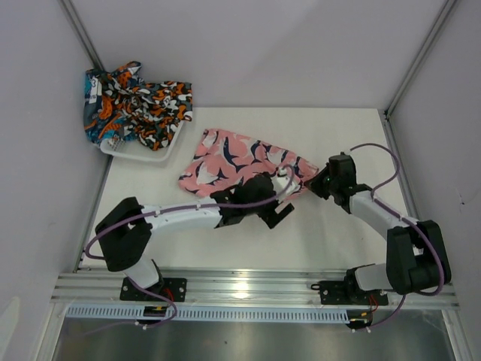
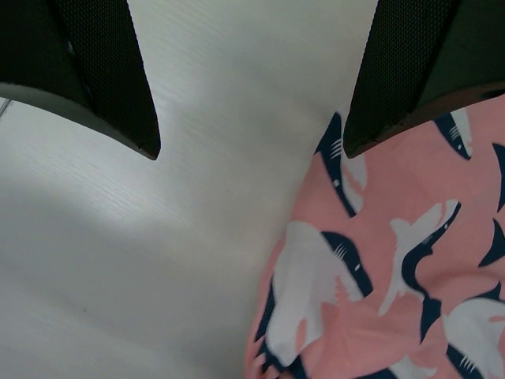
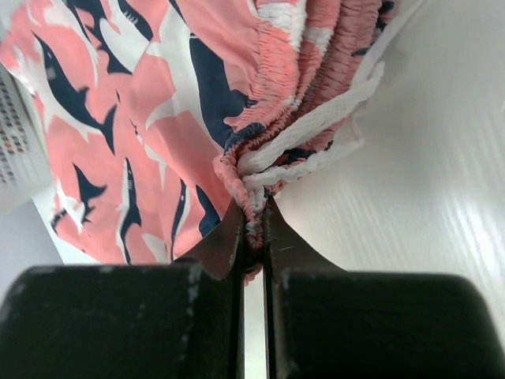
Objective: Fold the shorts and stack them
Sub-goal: Fold the shorts
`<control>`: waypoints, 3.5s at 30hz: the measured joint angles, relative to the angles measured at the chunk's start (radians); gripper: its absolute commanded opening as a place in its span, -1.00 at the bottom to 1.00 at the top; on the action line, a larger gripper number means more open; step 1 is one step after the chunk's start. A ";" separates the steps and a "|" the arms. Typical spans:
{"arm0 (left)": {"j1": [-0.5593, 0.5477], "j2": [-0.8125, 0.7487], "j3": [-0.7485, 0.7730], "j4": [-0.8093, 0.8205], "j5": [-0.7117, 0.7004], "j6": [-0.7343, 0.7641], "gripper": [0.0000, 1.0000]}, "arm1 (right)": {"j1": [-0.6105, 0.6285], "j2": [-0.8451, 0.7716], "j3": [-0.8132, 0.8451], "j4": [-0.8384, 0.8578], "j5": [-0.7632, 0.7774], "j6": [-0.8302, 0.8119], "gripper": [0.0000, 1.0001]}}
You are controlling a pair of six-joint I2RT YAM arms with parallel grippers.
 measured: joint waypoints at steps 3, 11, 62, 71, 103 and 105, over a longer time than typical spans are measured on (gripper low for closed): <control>-0.079 0.000 -0.045 0.063 -0.056 0.072 0.98 | 0.049 -0.046 -0.019 -0.061 0.021 0.014 -1.00; -0.130 0.055 -0.076 0.276 -0.190 0.180 0.98 | 0.112 -0.130 -0.068 -0.155 0.043 0.050 -1.00; -0.135 0.354 0.030 0.417 -0.116 0.241 -1.00 | -0.120 0.103 -0.234 0.253 -0.422 0.190 0.16; -0.130 0.325 -0.021 0.429 -0.064 0.223 -0.47 | -0.116 0.187 -0.226 0.299 -0.428 0.166 -1.00; 0.288 0.244 -0.024 0.484 0.218 -0.476 0.04 | -0.129 -0.103 0.189 -0.665 -0.067 -0.419 -1.00; 0.270 0.309 0.045 0.447 0.216 -0.489 -0.10 | -0.121 -0.103 0.223 -0.695 -0.048 -0.425 -1.00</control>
